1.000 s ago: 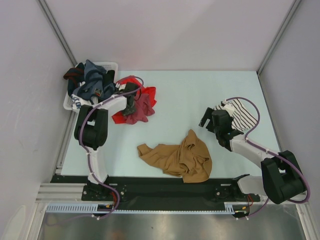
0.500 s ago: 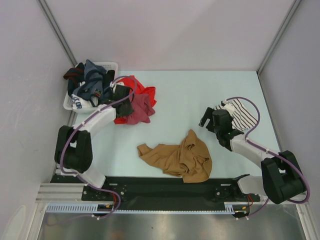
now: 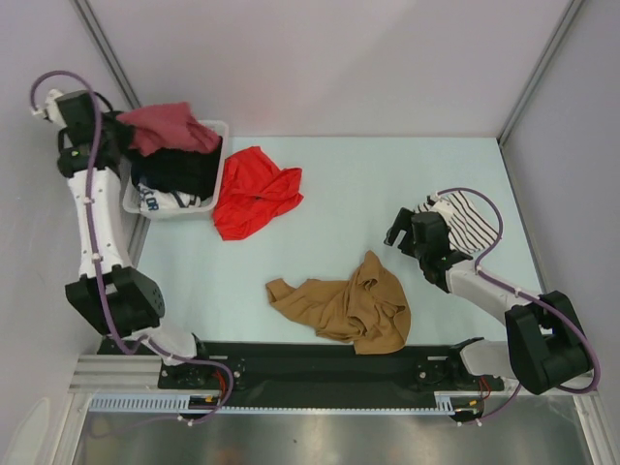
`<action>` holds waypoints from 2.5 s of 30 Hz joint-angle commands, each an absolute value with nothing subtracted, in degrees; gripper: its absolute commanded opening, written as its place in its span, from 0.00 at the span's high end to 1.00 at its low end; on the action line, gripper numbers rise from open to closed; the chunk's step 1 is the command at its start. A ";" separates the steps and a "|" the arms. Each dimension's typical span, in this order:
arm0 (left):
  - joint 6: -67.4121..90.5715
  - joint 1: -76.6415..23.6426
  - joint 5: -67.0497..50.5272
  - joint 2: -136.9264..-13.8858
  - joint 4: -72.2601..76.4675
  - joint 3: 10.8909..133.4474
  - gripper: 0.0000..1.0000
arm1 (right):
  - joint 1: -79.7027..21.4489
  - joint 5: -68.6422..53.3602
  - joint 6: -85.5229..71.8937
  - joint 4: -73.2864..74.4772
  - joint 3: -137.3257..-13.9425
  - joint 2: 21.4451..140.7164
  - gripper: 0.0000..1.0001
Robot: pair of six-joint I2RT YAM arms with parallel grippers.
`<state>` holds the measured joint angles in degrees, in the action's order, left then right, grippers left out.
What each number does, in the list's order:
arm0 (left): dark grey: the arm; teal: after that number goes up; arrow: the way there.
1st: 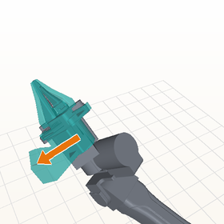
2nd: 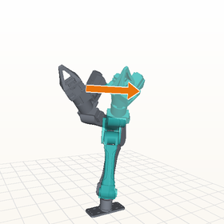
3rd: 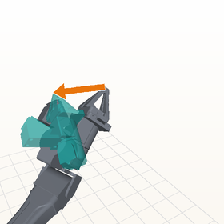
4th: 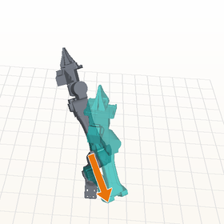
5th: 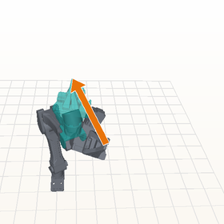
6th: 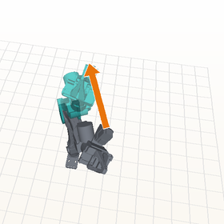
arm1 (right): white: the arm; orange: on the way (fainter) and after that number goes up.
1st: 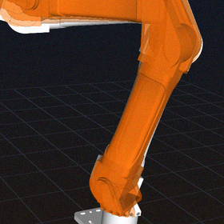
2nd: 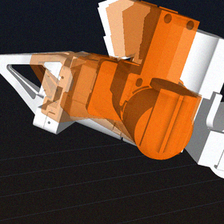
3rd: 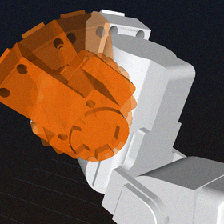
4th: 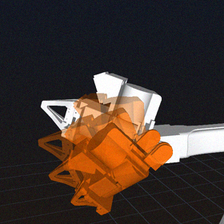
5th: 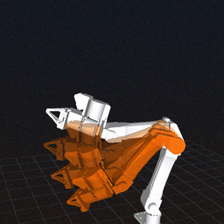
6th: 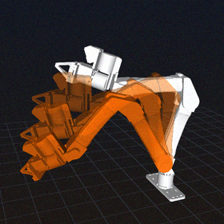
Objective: Fold and stack the tank tops
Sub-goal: Move the tank top to the center of the board
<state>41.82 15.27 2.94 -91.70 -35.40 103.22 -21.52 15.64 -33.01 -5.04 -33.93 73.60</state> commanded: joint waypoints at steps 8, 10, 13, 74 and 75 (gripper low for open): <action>38.07 8.72 8.85 -98.54 -46.23 109.17 0.00 | -21.36 14.15 -33.49 -7.74 -34.37 74.00 0.07; 33.85 1.72 16.21 -95.37 -44.57 103.93 0.00 | -21.36 14.24 -33.57 -7.73 -34.37 74.00 0.07; 30.42 -5.86 18.72 -91.59 -40.54 93.57 0.00 | -21.27 14.32 -33.57 -7.73 -34.37 74.00 0.07; 47.40 26.73 -11.52 -97.37 -33.72 104.37 0.00 | -20.83 11.16 -33.49 -8.79 -34.72 76.29 0.08; 45.29 24.46 -9.86 -98.34 -39.32 111.29 0.00 | -20.92 10.73 -33.23 -8.96 -34.72 76.29 0.08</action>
<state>53.58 28.69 -12.99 -96.07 -29.30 97.97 -20.88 11.11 -33.04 -6.52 -33.93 75.96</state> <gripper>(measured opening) 0.989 0.922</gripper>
